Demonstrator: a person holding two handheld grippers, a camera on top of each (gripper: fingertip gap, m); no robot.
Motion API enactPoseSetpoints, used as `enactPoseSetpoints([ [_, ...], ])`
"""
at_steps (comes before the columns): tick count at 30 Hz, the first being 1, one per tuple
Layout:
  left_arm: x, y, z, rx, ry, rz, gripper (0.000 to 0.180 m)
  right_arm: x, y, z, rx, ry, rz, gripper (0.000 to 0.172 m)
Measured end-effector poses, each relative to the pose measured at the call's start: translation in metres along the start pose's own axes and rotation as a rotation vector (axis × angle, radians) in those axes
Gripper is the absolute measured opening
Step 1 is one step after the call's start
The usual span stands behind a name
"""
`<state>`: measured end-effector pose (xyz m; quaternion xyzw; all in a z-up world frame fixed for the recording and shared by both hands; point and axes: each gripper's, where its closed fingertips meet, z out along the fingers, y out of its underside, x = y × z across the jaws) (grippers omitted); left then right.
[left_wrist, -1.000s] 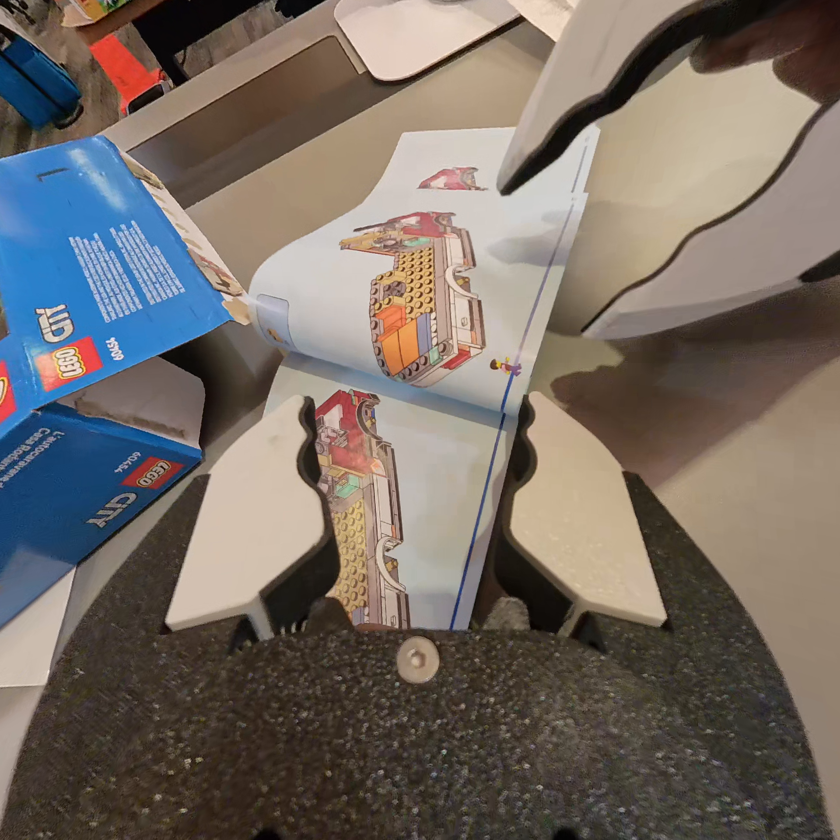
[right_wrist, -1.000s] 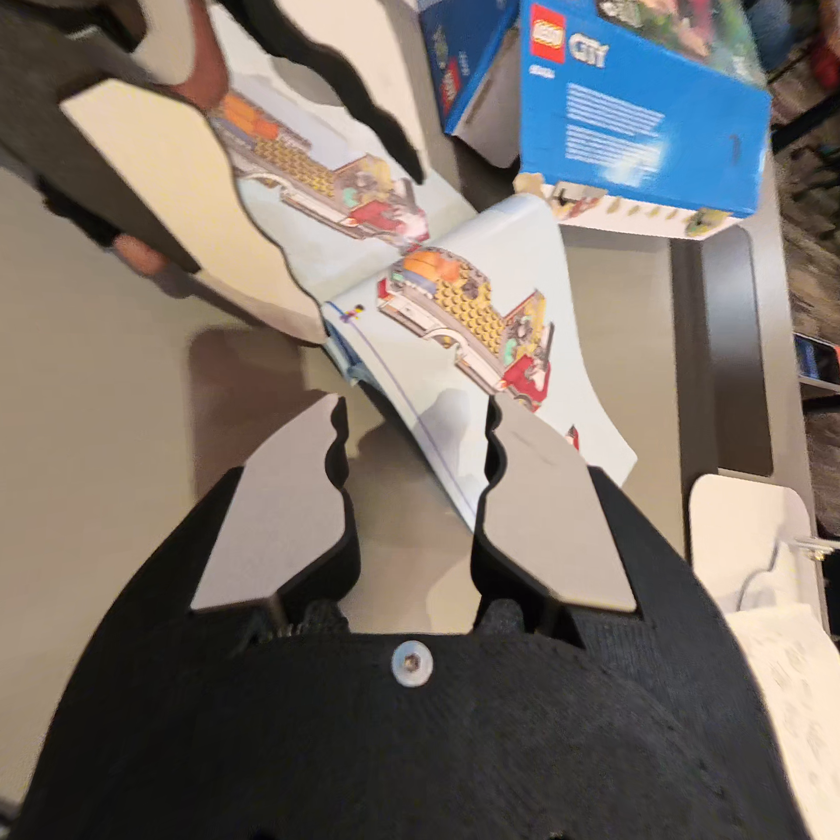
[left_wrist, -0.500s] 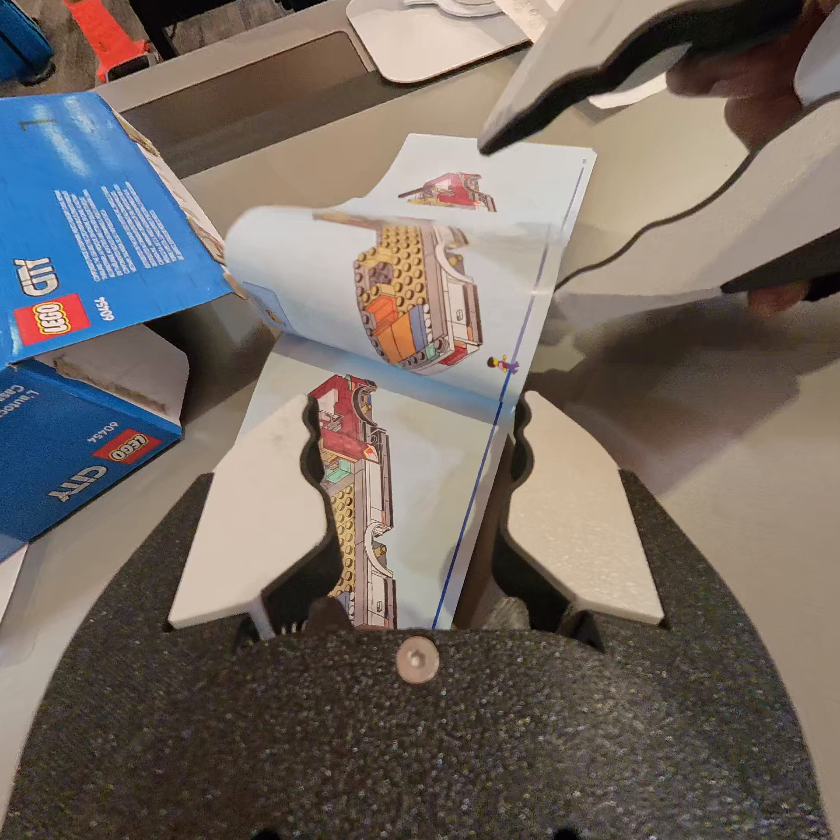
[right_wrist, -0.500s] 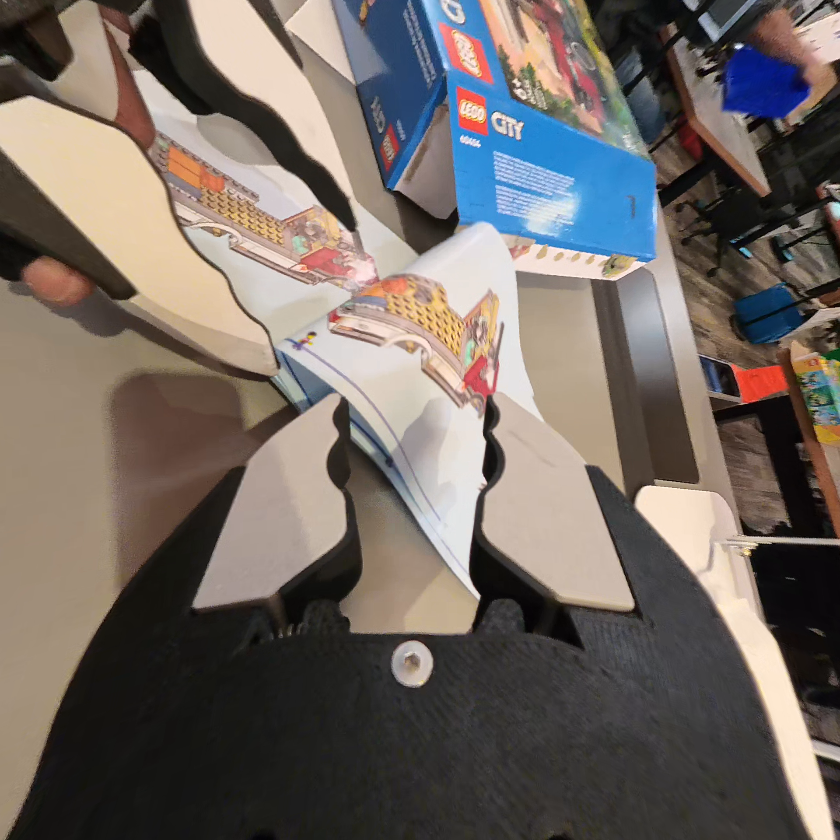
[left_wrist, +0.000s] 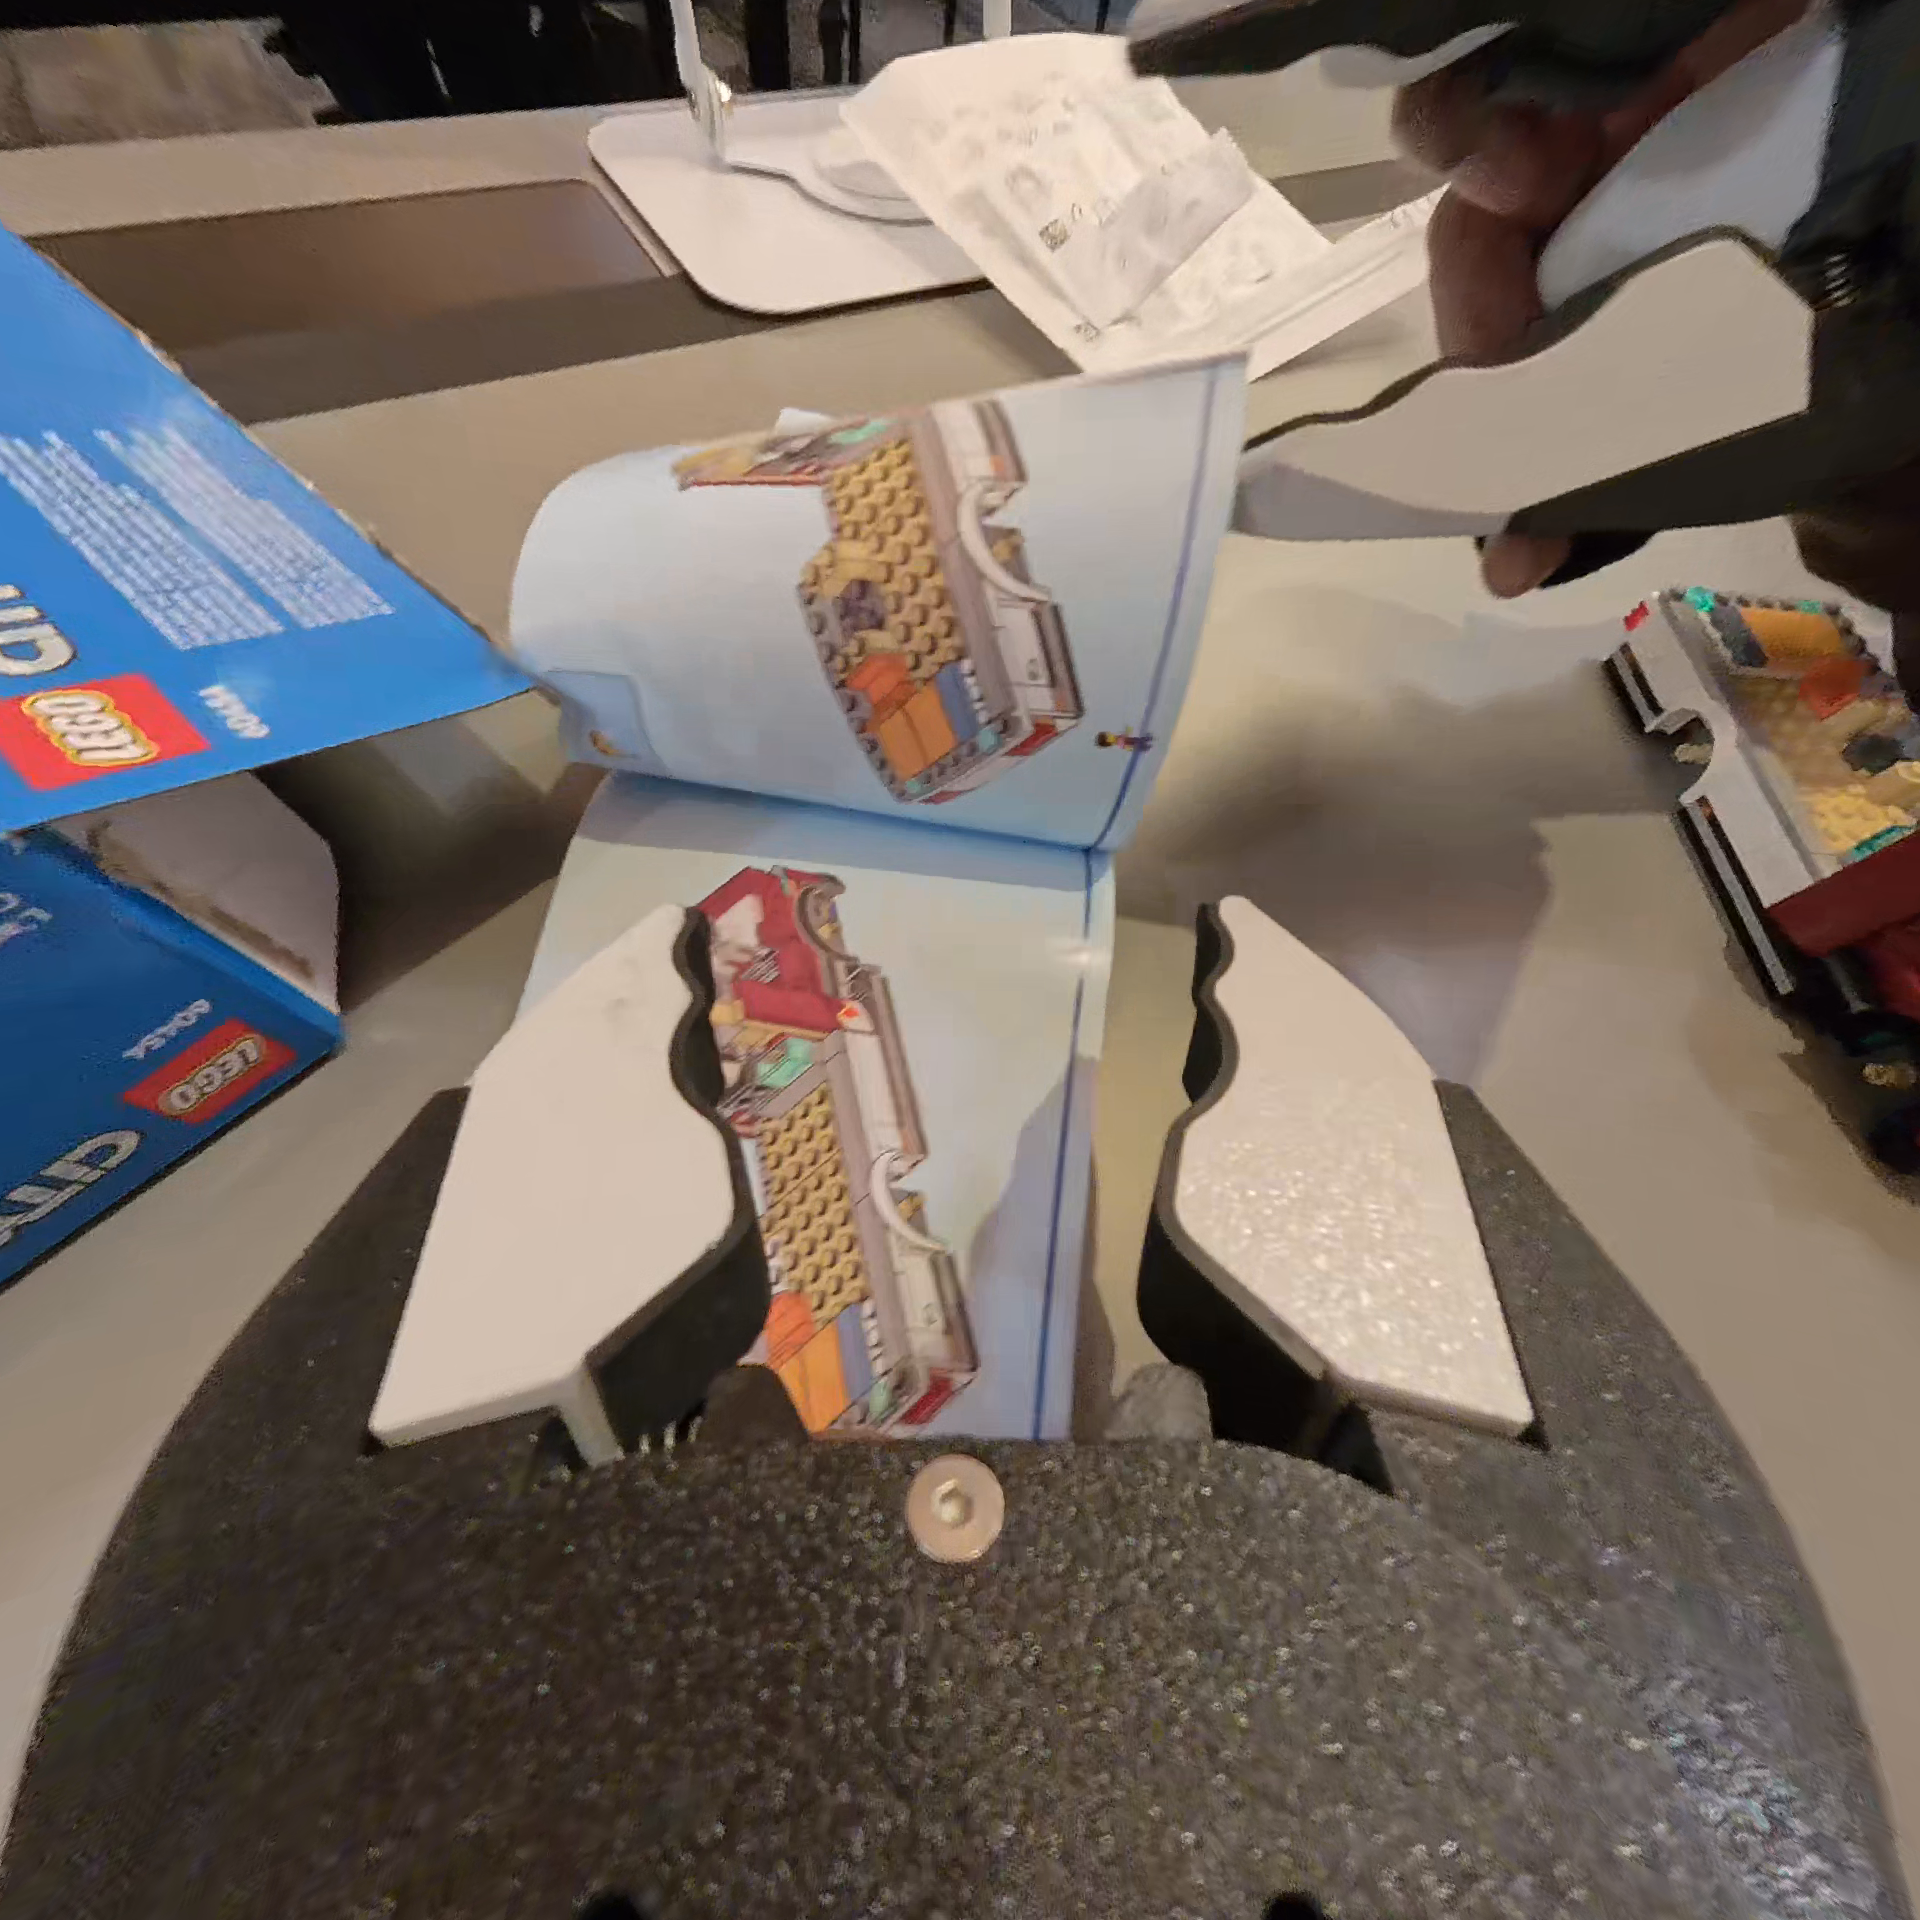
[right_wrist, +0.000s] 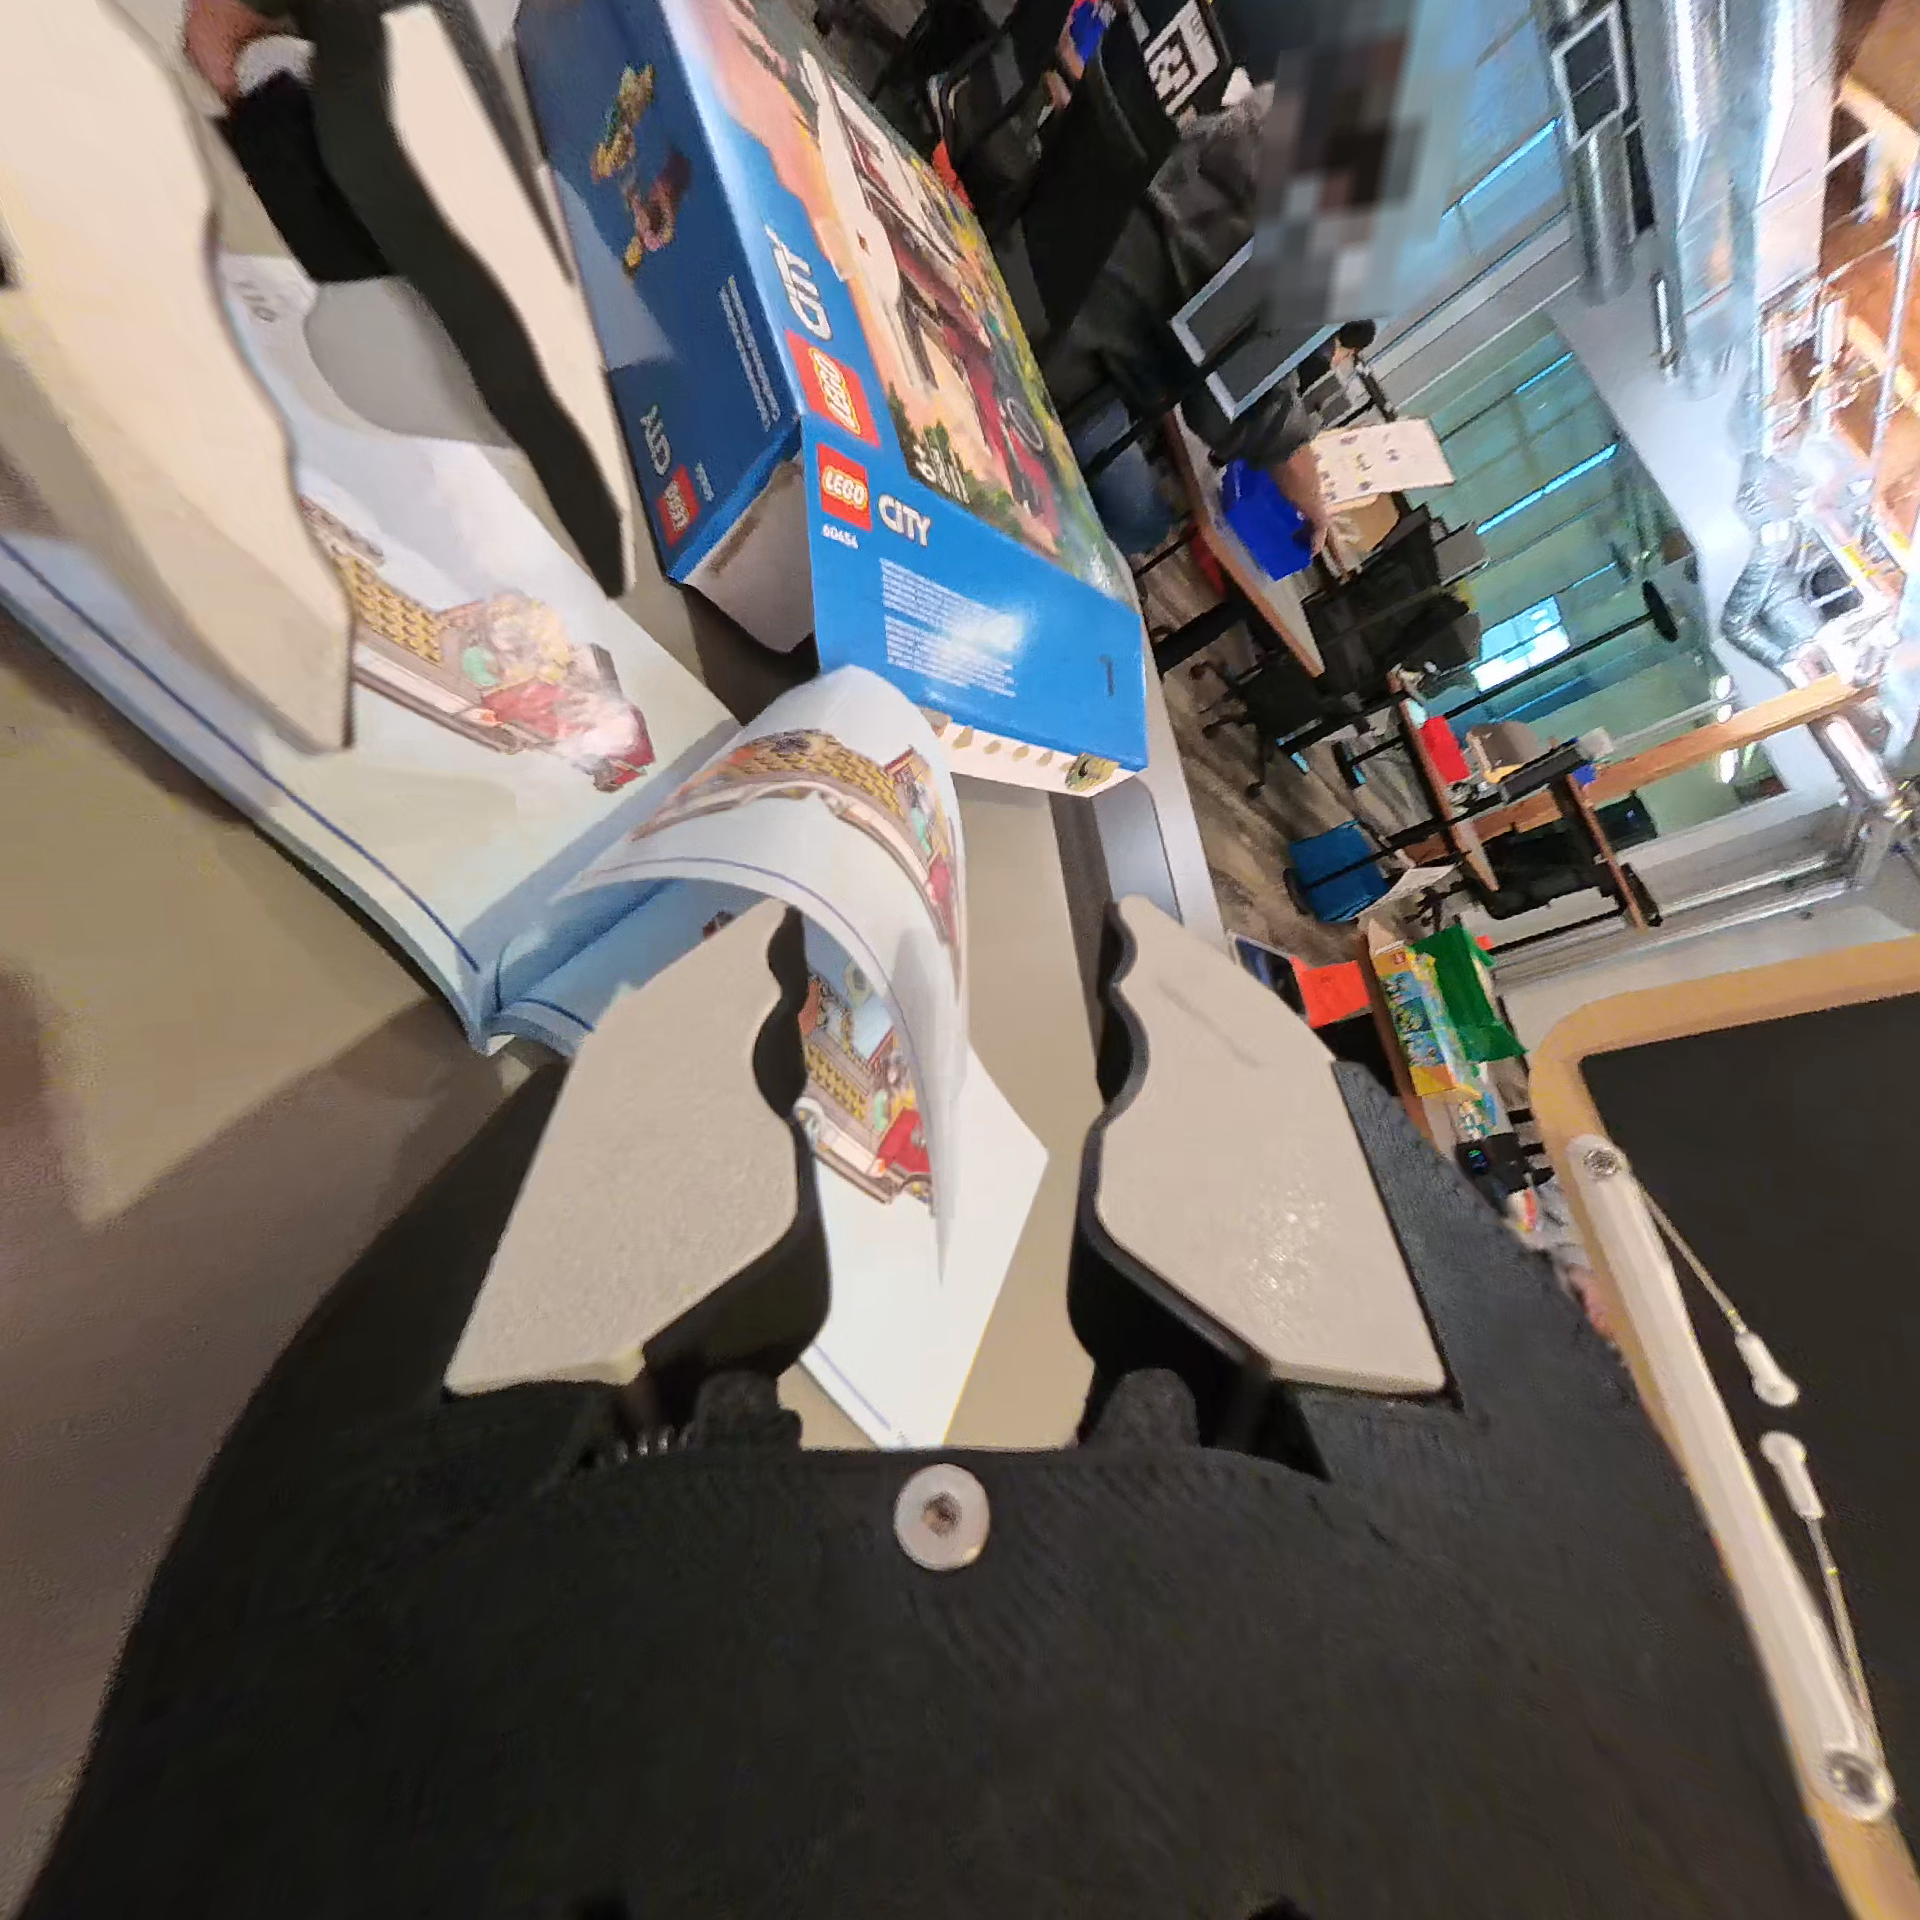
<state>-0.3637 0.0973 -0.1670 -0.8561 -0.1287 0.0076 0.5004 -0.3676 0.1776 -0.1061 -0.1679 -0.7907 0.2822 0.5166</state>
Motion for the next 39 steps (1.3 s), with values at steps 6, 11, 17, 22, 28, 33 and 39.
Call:
enactPoseSetpoints([
  [6, -0.036, 0.031, -0.002, -0.167, 0.060, -0.101, 0.091, 0.000, 0.015, 0.000, -0.045, 0.063, -0.248, 0.036],
  [11, -0.044, 0.038, -0.005, -0.184, 0.046, -0.143, 0.091, 0.001, 0.018, -0.002, -0.050, 0.103, -0.330, 0.009],
  [17, -0.043, 0.039, -0.005, -0.174, 0.052, -0.151, 0.091, -0.005, 0.026, 0.005, -0.069, 0.090, -0.397, 0.007],
  [22, -0.043, 0.040, -0.005, -0.177, 0.040, -0.140, 0.090, -0.002, 0.028, 0.007, -0.072, 0.141, -0.434, 0.017],
  [28, -0.043, 0.040, -0.005, -0.178, 0.040, -0.135, 0.091, -0.003, 0.027, 0.002, -0.050, 0.182, -0.530, 0.006],
  [33, -0.040, 0.040, -0.005, -0.174, 0.053, -0.142, 0.091, -0.008, 0.020, -0.002, -0.039, 0.193, -0.642, 0.000],
  [39, -0.034, 0.038, -0.007, -0.151, 0.067, -0.158, 0.093, -0.018, 0.013, -0.015, -0.028, 0.212, -0.778, 0.000],
])
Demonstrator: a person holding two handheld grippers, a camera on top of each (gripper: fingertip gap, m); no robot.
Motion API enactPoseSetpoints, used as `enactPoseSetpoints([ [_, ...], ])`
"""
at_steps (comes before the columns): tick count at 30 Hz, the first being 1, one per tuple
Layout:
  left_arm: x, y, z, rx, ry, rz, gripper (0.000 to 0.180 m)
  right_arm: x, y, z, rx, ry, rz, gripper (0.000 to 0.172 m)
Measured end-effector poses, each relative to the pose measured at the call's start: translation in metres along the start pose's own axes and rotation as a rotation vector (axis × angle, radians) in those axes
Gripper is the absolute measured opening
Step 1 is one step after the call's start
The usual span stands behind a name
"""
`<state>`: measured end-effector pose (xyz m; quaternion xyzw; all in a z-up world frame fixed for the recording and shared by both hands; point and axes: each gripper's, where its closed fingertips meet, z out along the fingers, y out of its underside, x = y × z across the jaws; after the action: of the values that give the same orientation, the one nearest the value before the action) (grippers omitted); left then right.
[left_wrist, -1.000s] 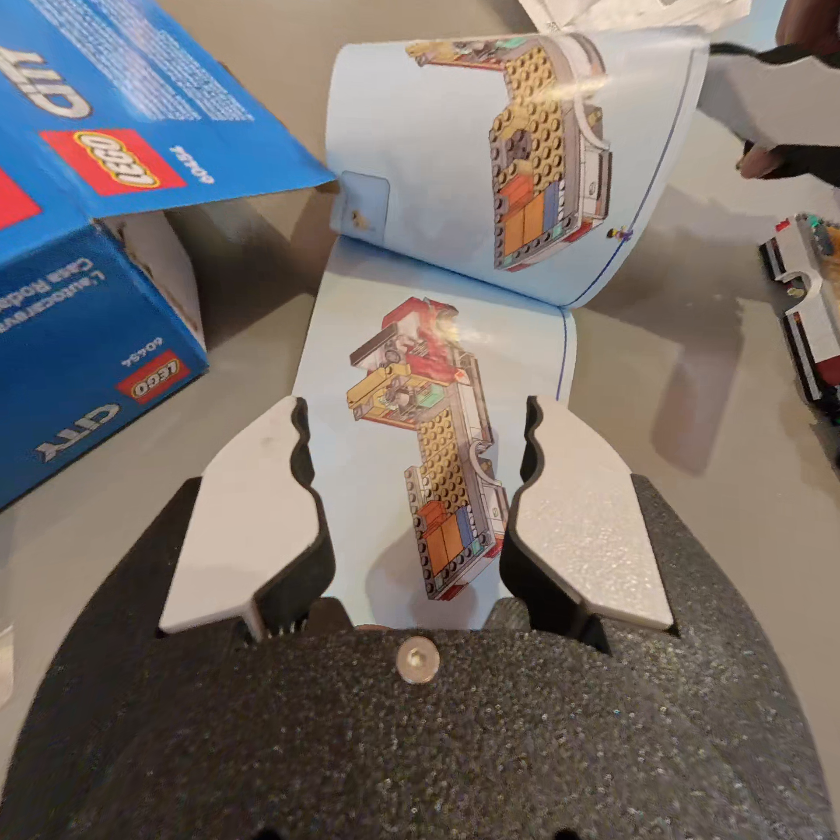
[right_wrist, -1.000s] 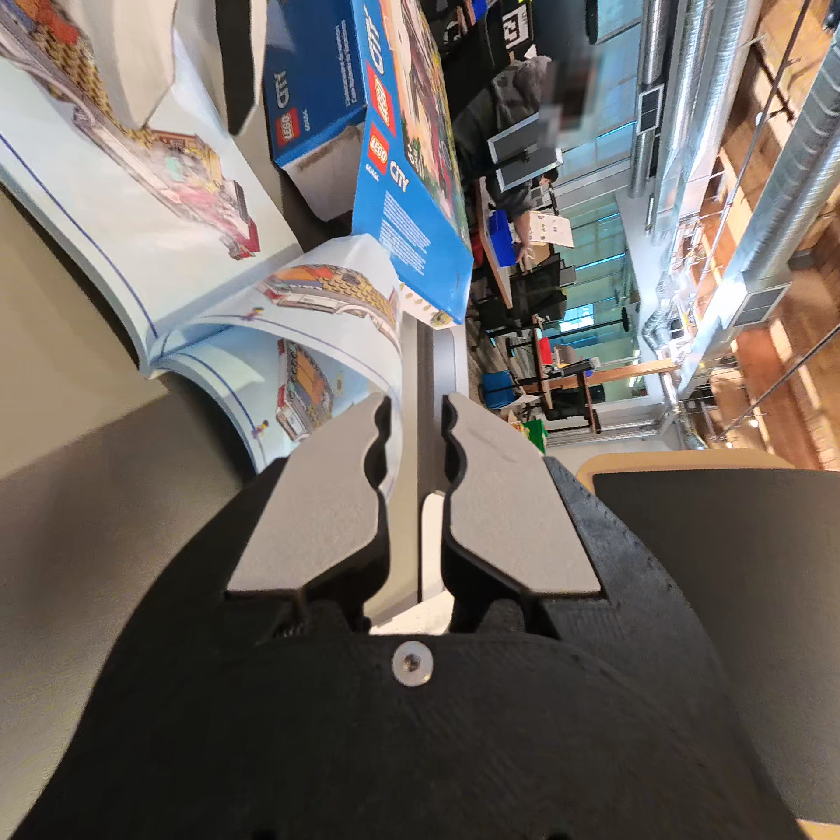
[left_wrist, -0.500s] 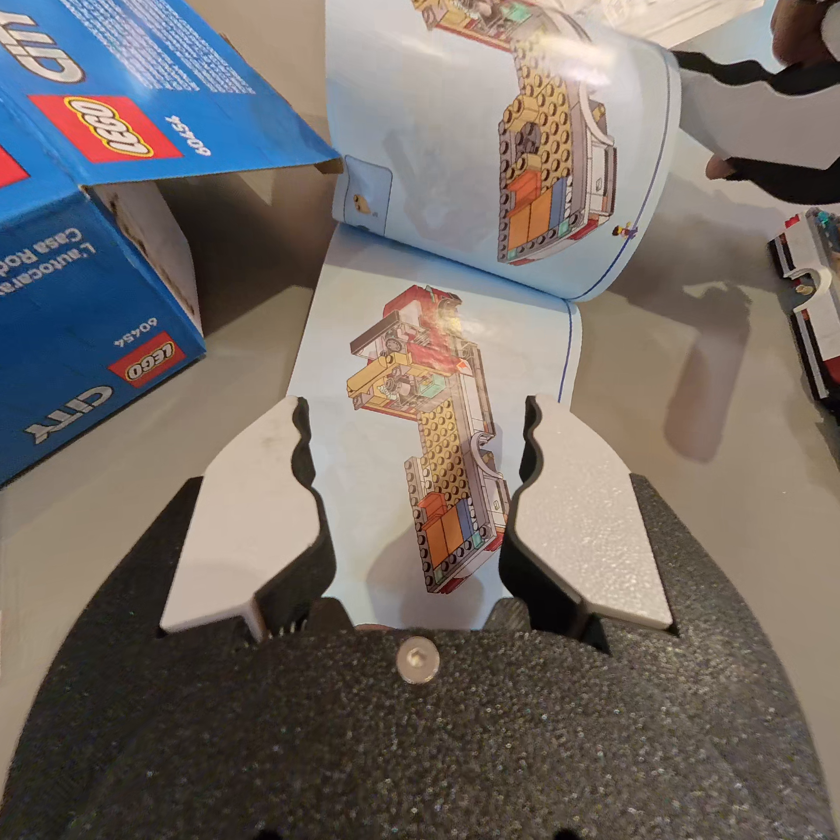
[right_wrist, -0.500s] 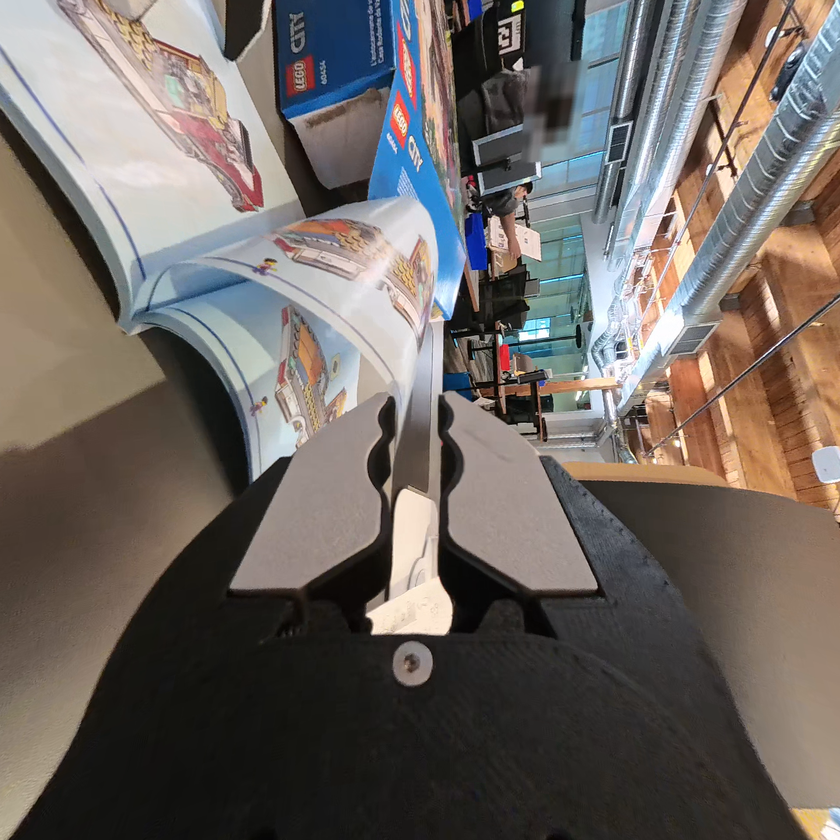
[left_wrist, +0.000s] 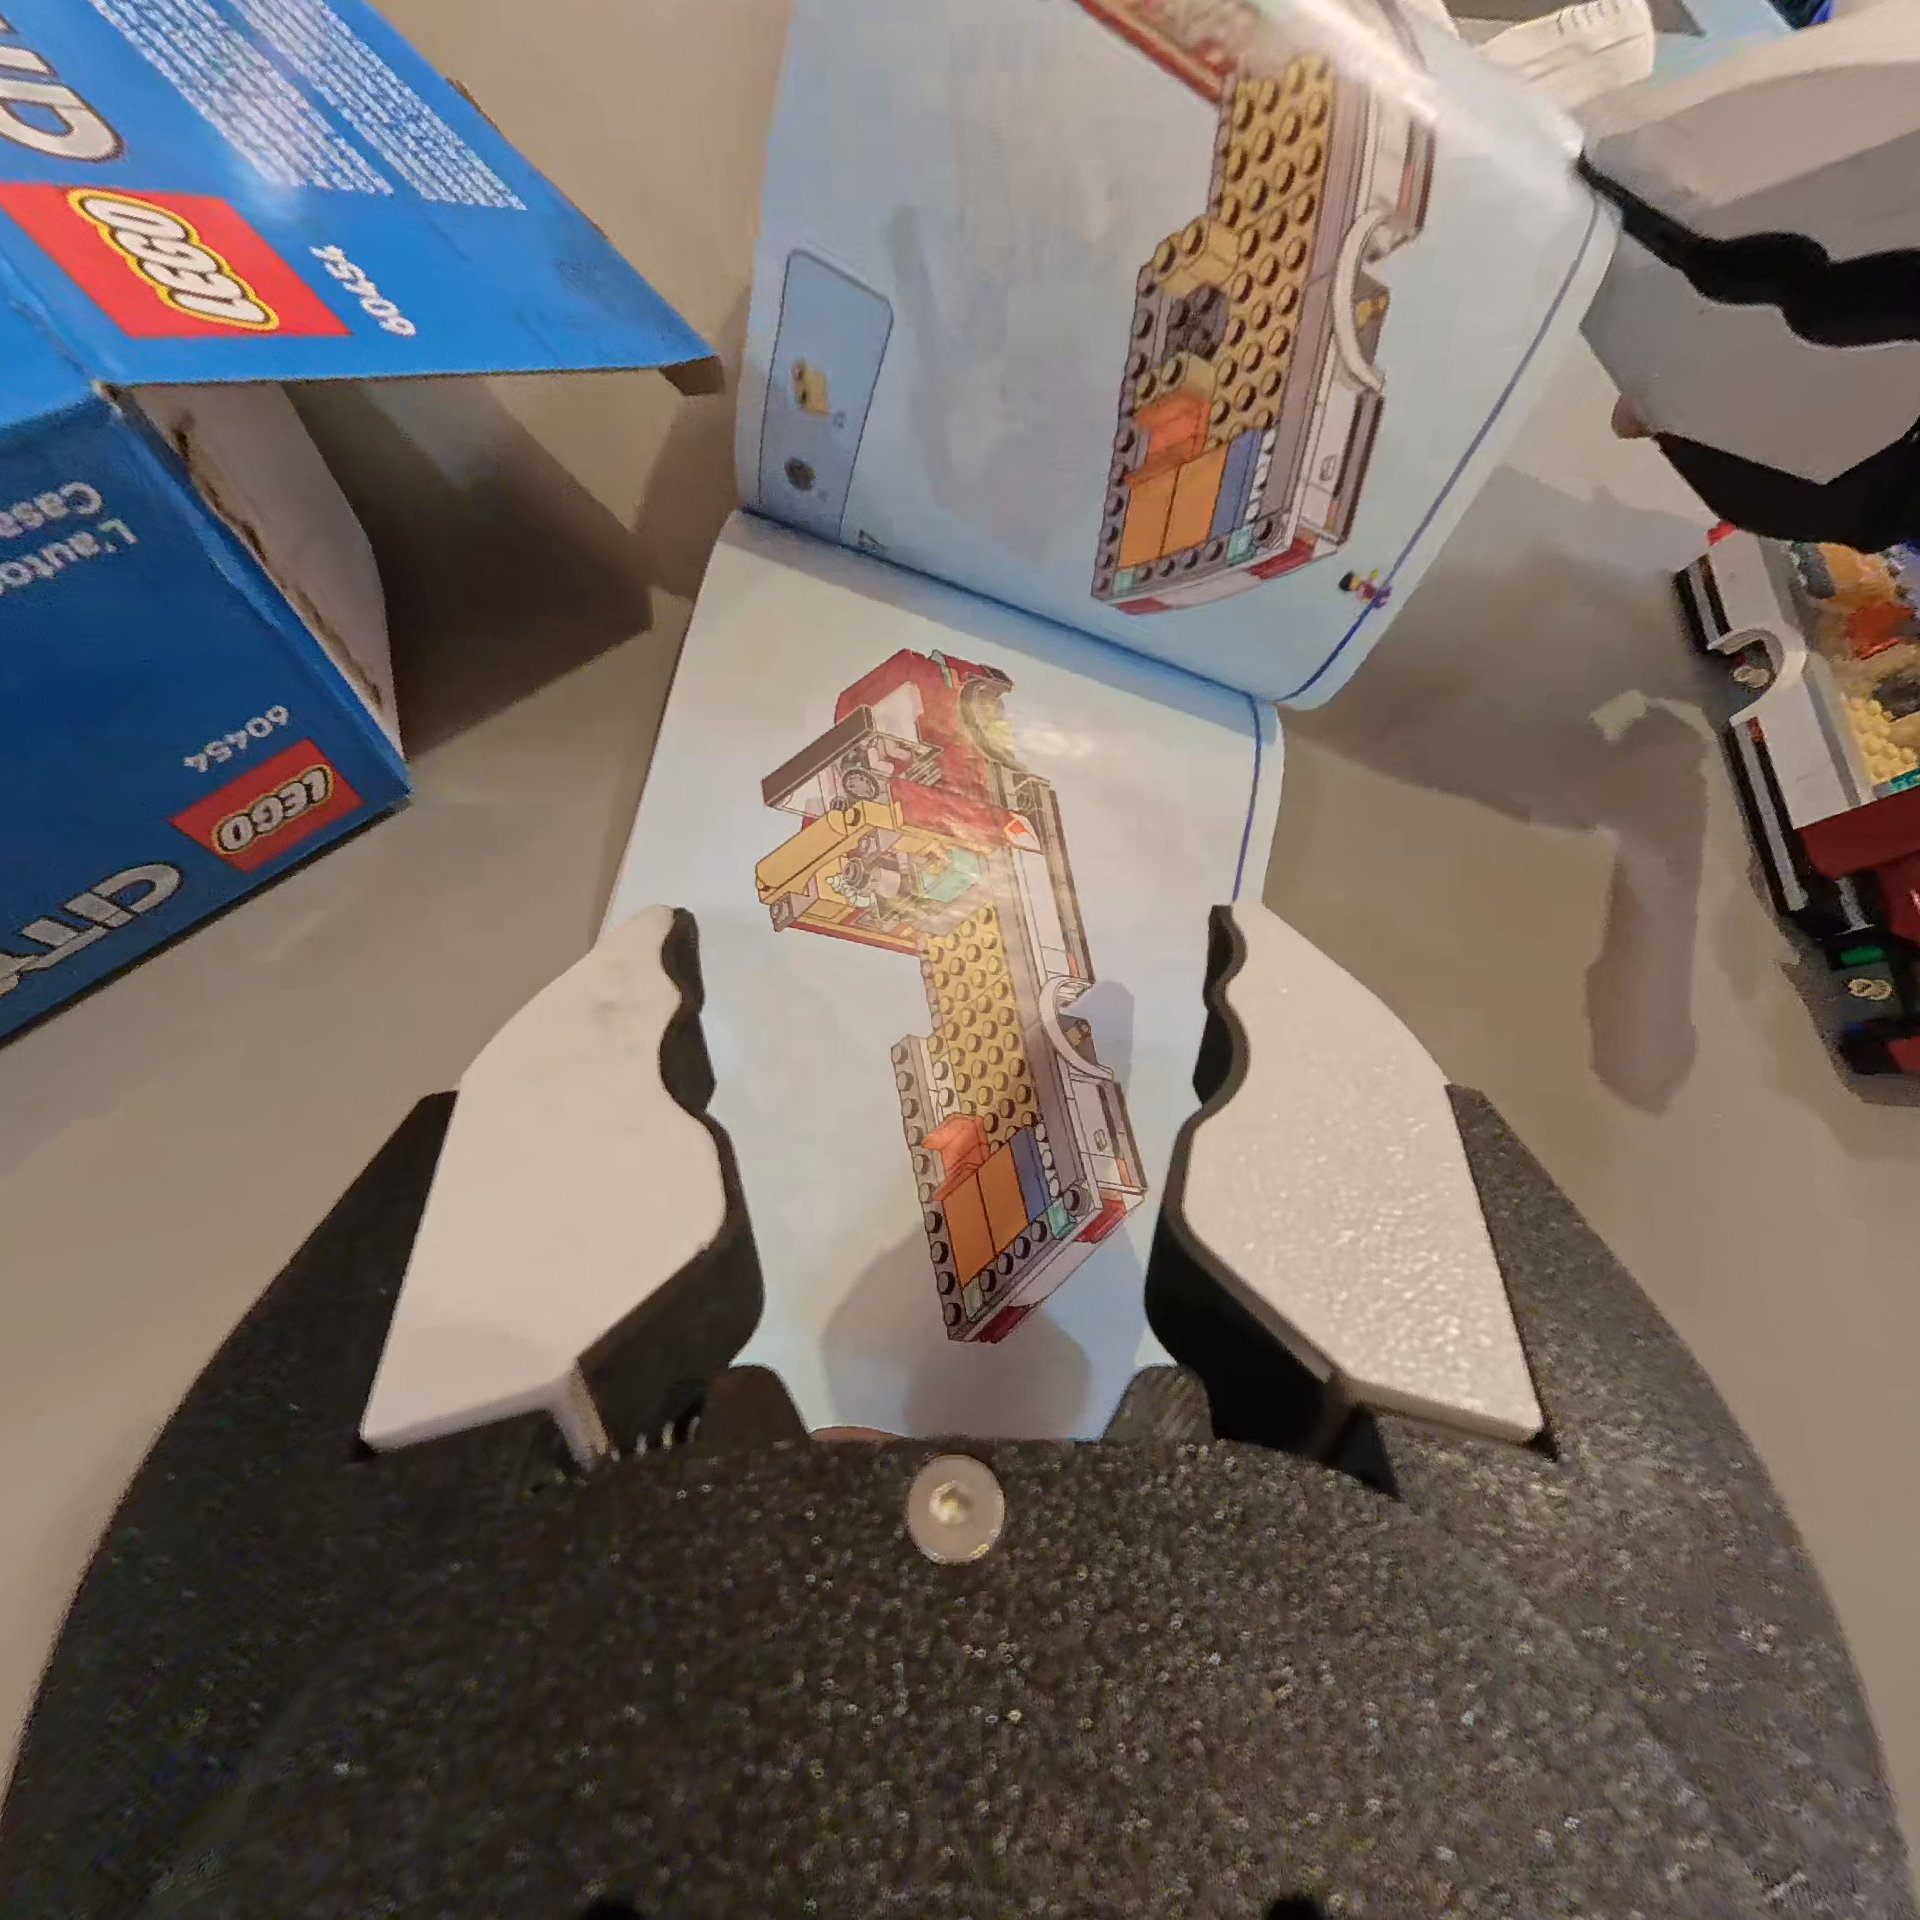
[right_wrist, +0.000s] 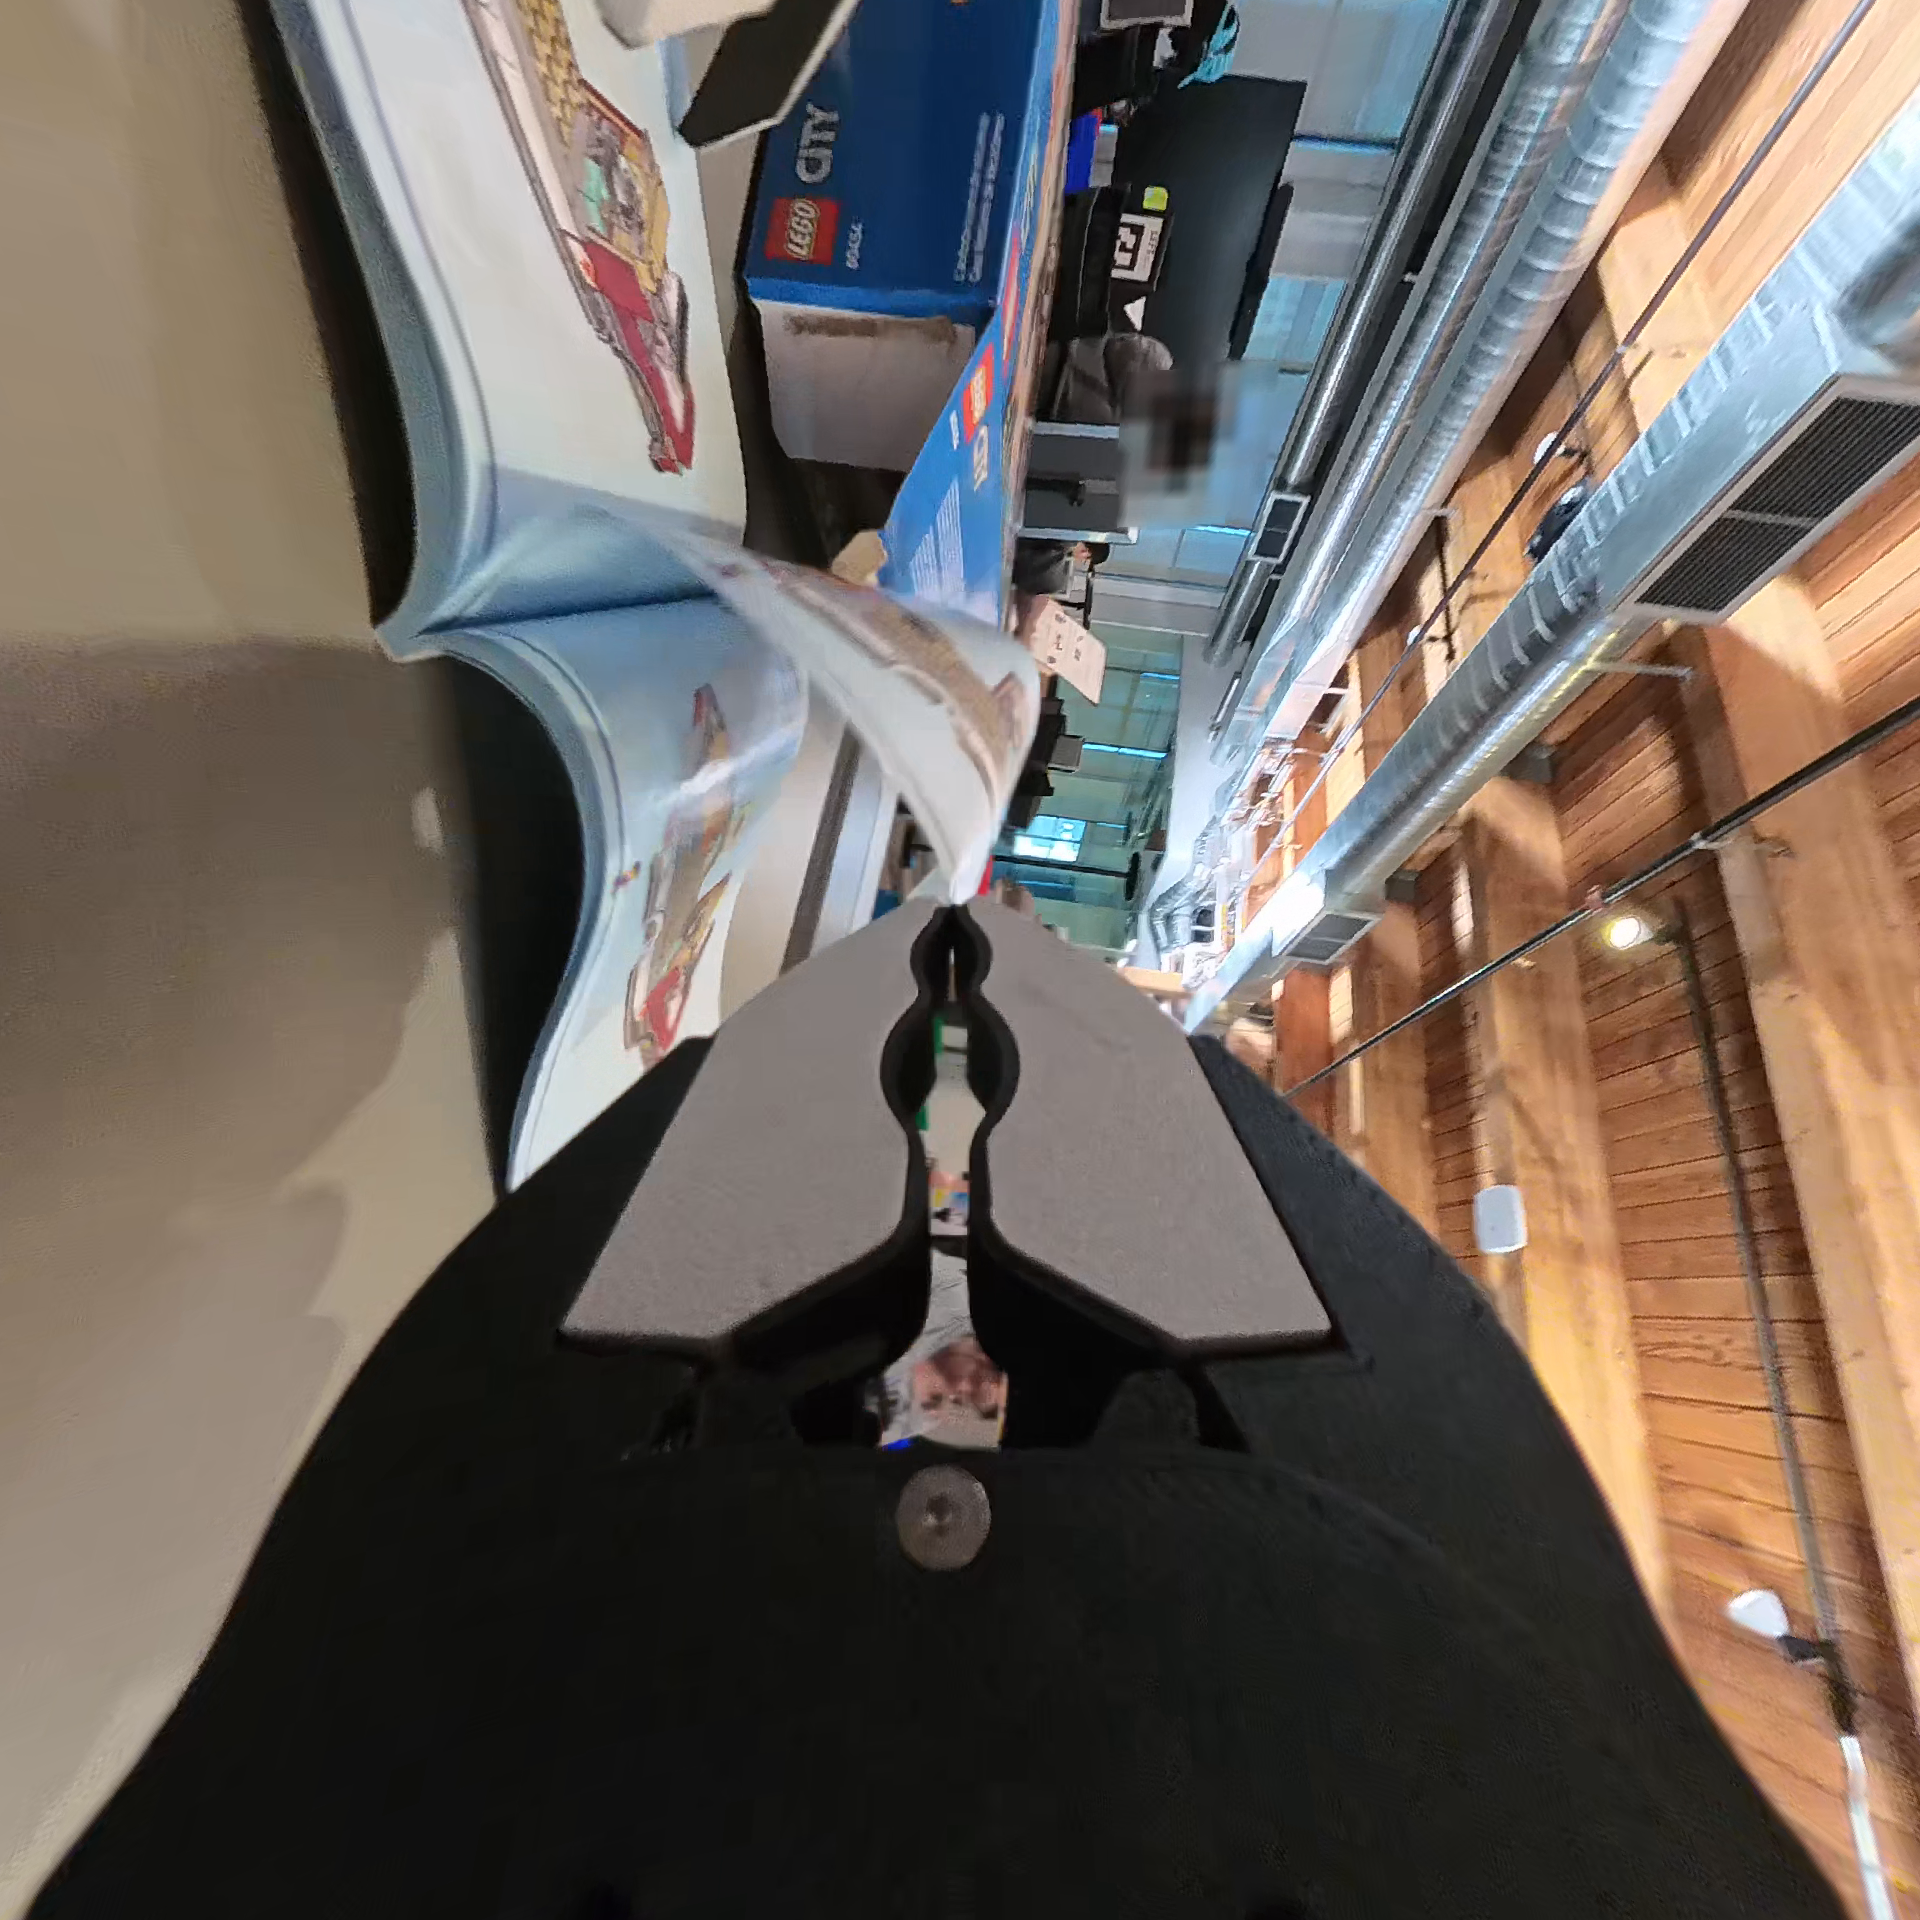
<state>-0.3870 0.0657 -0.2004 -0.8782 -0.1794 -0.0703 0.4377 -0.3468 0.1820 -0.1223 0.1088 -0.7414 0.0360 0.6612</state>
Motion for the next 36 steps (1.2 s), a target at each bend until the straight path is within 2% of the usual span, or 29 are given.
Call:
enactPoseSetpoints([
  [6, 0.000, -0.005, -0.005, 0.050, 0.003, -0.001, 0.094, 0.011, -0.023, -0.005, 0.067, 0.049, -0.142, 0.000],
  [11, -0.008, -0.011, -0.017, 0.120, -0.019, 0.006, 0.093, 0.018, -0.070, 0.000, 0.202, 0.084, -0.279, 0.000],
  [13, -0.017, -0.014, -0.025, 0.161, -0.056, -0.007, 0.088, 0.013, -0.091, 0.000, 0.267, 0.057, -0.320, 0.006],
  [17, -0.033, -0.014, -0.046, 0.245, -0.125, -0.060, 0.087, 0.026, -0.112, -0.011, 0.324, 0.032, -0.207, 0.024],
  [20, -0.038, -0.006, -0.057, 0.251, -0.151, -0.094, 0.087, 0.035, -0.116, -0.027, 0.364, 0.023, -0.117, 0.025],
  [24, -0.044, 0.009, -0.071, 0.231, -0.243, -0.114, 0.087, 0.043, -0.099, -0.040, 0.305, 0.010, -0.052, 0.025],
  [27, -0.056, 0.023, -0.088, 0.198, -0.376, -0.136, 0.085, 0.038, -0.064, -0.050, 0.181, -0.061, 0.035, 0.025],
  [31, -0.057, 0.031, -0.109, 0.177, -0.475, -0.087, 0.085, 0.019, -0.014, -0.076, 0.009, -0.230, 0.327, 0.021],
  [34, -0.049, 0.022, -0.125, 0.176, -0.525, -0.024, 0.086, 0.012, 0.020, -0.100, -0.116, -0.259, 0.526, 0.021],
  [36, -0.037, 0.010, -0.129, 0.183, -0.508, 0.024, 0.086, 0.004, 0.037, -0.118, -0.188, -0.289, 0.640, 0.023],
])
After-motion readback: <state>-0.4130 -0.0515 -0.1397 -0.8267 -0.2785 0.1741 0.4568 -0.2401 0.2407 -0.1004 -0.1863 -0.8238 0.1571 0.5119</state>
